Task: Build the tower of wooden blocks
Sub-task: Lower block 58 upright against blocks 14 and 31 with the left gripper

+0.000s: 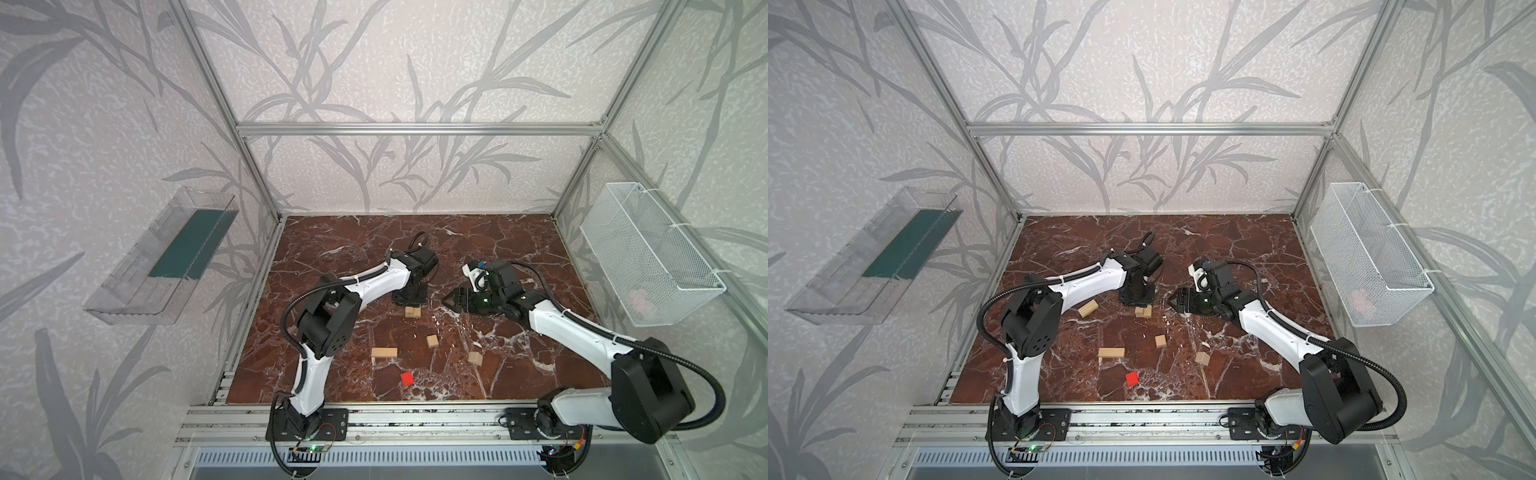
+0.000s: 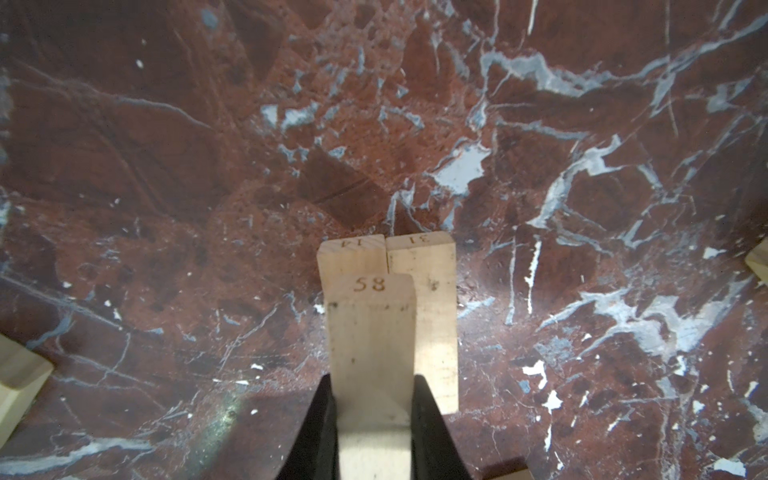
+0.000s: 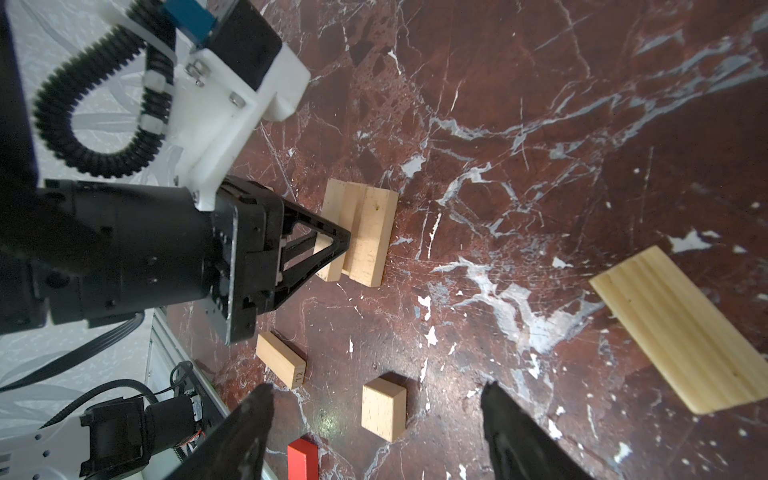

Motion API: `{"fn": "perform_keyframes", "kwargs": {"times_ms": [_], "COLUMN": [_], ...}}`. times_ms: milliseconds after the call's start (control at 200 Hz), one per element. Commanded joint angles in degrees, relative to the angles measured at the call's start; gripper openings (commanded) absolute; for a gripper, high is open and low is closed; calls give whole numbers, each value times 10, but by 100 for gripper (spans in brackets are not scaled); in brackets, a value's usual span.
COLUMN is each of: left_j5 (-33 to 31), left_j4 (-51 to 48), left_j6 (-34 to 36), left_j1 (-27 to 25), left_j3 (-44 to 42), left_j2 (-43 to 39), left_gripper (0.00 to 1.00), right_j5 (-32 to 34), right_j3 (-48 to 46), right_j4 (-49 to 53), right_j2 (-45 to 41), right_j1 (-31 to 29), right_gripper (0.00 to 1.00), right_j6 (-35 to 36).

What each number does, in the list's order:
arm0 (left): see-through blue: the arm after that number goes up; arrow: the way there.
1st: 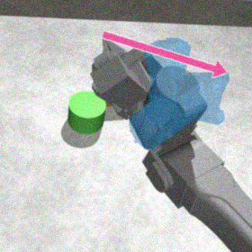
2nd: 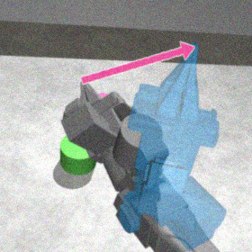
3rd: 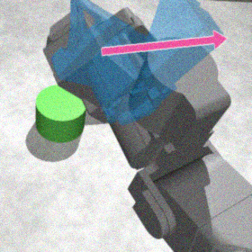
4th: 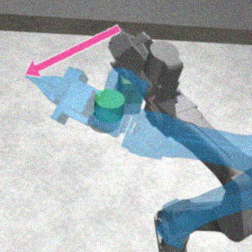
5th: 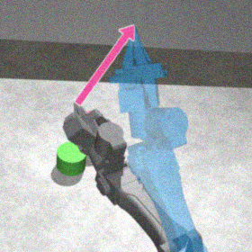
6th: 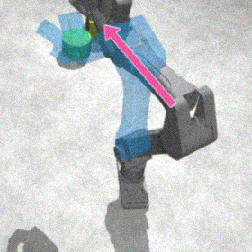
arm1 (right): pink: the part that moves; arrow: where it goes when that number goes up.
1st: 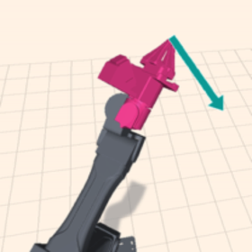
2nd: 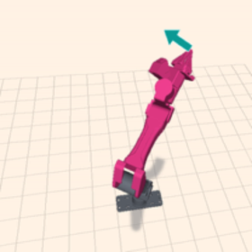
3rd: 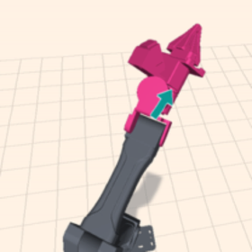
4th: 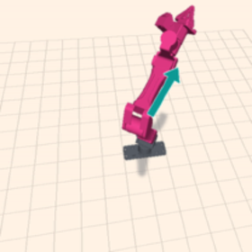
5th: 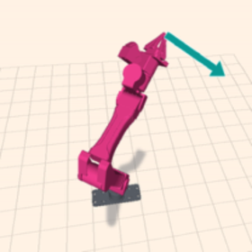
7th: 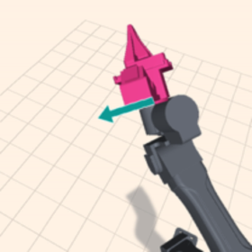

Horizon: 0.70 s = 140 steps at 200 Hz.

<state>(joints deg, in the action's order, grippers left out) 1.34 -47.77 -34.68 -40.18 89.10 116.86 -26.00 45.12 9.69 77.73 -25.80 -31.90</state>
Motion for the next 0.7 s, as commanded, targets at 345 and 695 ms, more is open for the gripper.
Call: {"fn": "perform_keyframes", "kwargs": {"times_ms": [345, 695], "left_j5": [-8, -21], "left_j4": [-7, -12], "left_j6": [-15, -19], "left_j1": [-2, -2], "left_j3": [17, 24], "left_j2": [21, 20], "left_gripper": [26, 29], "right_j5": [-2, -5], "right_j3": [-12, -12], "right_j4": [-4, -8], "right_j2": [-16, -14], "right_j1": [5, 5], "right_gripper": [78, 78], "right_j6": [-4, -4]}}
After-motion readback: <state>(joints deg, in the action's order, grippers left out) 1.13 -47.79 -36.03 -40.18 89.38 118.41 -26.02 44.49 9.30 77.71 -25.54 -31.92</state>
